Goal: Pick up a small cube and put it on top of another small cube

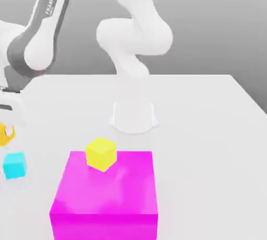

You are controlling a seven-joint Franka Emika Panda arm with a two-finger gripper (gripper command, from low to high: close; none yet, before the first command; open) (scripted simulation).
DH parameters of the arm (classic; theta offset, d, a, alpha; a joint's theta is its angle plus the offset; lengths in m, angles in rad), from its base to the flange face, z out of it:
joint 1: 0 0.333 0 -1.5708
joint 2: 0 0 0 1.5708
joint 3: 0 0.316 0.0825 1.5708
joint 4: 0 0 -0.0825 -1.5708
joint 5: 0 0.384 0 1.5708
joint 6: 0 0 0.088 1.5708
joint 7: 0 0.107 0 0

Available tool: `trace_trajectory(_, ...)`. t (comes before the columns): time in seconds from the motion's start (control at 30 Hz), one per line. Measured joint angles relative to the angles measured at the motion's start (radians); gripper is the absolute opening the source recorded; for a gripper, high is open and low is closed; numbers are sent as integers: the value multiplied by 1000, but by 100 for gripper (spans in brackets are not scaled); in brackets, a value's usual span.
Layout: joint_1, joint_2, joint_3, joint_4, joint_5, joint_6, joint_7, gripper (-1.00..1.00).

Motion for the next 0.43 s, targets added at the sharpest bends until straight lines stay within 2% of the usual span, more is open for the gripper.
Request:
trace_trajectory(0.17,-6,75,29,0,84,73,-64,-100)
trace_trajectory(0.33,-50,180,95,4,210,154,-156,-100)
trace_trajectory(0.37,-58,193,105,4,226,163,-167,100)
trace_trajectory(0.43,-58,193,105,4,226,163,-167,100)
